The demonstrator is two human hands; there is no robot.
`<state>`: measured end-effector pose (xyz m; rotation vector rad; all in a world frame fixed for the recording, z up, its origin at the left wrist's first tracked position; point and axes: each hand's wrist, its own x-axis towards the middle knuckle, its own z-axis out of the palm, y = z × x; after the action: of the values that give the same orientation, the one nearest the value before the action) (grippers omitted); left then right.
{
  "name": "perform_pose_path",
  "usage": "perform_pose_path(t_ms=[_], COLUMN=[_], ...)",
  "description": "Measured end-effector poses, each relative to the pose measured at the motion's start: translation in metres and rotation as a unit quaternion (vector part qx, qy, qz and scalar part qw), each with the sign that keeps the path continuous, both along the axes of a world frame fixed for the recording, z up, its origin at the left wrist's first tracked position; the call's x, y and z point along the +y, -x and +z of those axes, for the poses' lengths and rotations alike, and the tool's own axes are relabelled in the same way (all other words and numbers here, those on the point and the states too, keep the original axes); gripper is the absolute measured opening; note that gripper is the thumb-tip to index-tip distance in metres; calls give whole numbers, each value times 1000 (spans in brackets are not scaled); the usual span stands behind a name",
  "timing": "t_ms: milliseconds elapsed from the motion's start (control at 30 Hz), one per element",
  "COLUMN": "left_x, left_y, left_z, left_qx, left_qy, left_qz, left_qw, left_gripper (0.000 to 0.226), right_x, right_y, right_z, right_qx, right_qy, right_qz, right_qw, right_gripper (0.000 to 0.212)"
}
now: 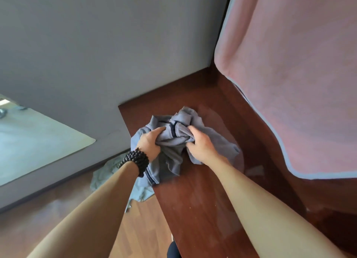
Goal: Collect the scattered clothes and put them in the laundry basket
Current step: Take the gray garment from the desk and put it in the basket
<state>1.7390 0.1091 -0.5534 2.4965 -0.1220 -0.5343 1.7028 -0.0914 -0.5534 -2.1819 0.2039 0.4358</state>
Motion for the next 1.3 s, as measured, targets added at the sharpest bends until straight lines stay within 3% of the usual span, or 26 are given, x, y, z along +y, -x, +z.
perform_pose_path(t_ms=[133, 300, 367, 433, 533, 633, 733, 800, 900, 967, 1033, 1100, 1200, 1300], left_x=[7, -18, -22, -23, -31, -38, -39, -43, -52, -61, -73, -87, -108, -129], left_y=[-2, 8, 21, 39, 77, 131, 189, 235, 303, 342, 389, 434, 505, 597], left_z=[36, 132, 170, 207, 256, 298, 328, 344, 359, 362, 367, 371, 375, 371], left_qx=[-28, -12, 81, 194, 260, 253, 183, 156, 120, 94, 87, 78, 88, 121], left_qy=[137, 340, 433, 520, 589, 595, 554, 536, 518, 502, 490, 478, 469, 441], left_qz=[61, 64, 52, 30, 5, -59, -105, -140, -208, -254, -309, -358, -412, -482], left_qw=[988, 938, 896, 831, 765, 761, 806, 818, 821, 821, 811, 798, 776, 748], left_gripper=[62, 59, 66, 67, 62, 54, 49, 48, 43, 43, 36, 35, 38, 37], right_x=[9, 28, 28, 27, 30, 41, 55, 63, 67, 66, 64, 61, 60, 63], right_y=[9, 29, 43, 67, 112, 175, 247, 300, 374, 423, 483, 539, 621, 716], right_z=[44, 128, 161, 200, 248, 294, 329, 343, 352, 359, 366, 368, 370, 364], right_qx=[-43, -92, -124, -141, -159, -207, -276, -305, -329, -337, -346, -358, -369, -372], right_qy=[-137, -322, -348, -374, -384, -331, -253, -221, -201, -187, -160, -124, -108, -99], right_qz=[-80, -188, -239, -276, -297, -326, -353, -389, -449, -487, -529, -567, -616, -673], right_qw=[986, 923, 898, 874, 860, 861, 858, 841, 806, 784, 758, 732, 688, 631], right_gripper=[59, 49, 48, 50, 50, 42, 33, 35, 57, 44, 37, 49, 33, 38])
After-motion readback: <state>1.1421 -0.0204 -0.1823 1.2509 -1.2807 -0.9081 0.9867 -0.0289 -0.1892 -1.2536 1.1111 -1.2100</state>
